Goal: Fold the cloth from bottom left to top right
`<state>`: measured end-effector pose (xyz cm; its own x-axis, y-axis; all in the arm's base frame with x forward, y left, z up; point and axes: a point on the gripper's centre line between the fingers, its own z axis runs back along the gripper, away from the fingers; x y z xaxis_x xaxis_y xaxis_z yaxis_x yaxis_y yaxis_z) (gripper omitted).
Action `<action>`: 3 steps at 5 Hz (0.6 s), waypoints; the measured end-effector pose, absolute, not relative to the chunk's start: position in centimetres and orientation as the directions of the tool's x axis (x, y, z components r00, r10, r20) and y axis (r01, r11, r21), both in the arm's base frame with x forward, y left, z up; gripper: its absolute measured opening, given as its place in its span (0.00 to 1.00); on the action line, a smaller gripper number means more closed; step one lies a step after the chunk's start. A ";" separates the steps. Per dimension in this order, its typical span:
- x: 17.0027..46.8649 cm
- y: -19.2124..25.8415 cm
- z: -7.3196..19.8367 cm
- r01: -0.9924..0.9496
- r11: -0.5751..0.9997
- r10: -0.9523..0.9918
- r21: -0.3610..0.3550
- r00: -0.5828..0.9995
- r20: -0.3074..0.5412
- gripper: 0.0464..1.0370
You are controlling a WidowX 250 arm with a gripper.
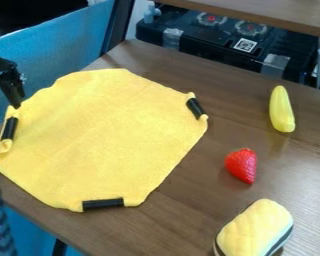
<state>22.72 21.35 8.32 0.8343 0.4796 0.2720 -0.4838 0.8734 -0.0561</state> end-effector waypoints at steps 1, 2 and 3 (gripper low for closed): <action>22.6 21.2 7.3 -0.489 0.870 0.489 -0.066 0.838 0.240 0.96; 22.5 21.6 6.4 -0.497 0.866 0.496 -0.054 0.838 0.229 0.96; 22.6 22.2 4.9 -0.508 0.861 0.503 -0.037 0.837 0.214 0.96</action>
<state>22.60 22.21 4.93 0.8372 0.5032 0.2141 -0.5078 0.8607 -0.0374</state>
